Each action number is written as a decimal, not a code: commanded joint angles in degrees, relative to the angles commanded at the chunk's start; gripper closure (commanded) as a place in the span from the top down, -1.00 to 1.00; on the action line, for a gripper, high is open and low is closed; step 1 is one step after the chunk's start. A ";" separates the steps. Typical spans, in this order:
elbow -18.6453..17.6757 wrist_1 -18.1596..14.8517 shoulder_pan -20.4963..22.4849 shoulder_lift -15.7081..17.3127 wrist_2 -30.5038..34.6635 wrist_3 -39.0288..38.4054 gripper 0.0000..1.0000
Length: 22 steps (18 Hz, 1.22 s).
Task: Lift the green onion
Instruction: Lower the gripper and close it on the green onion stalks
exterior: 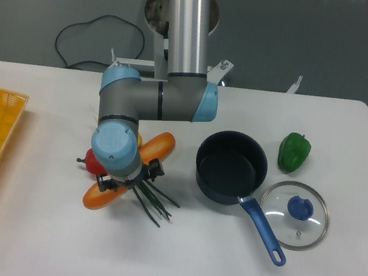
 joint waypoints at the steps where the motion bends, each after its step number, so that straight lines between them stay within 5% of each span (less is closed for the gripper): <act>1: 0.00 0.00 0.61 0.00 0.26 0.09 1.00; 11: 0.88 0.18 1.41 -0.88 0.09 1.23 0.84; 16: 1.49 0.18 1.32 -1.06 -0.09 1.58 0.42; 22: 1.67 0.18 1.32 -1.93 0.00 2.64 0.40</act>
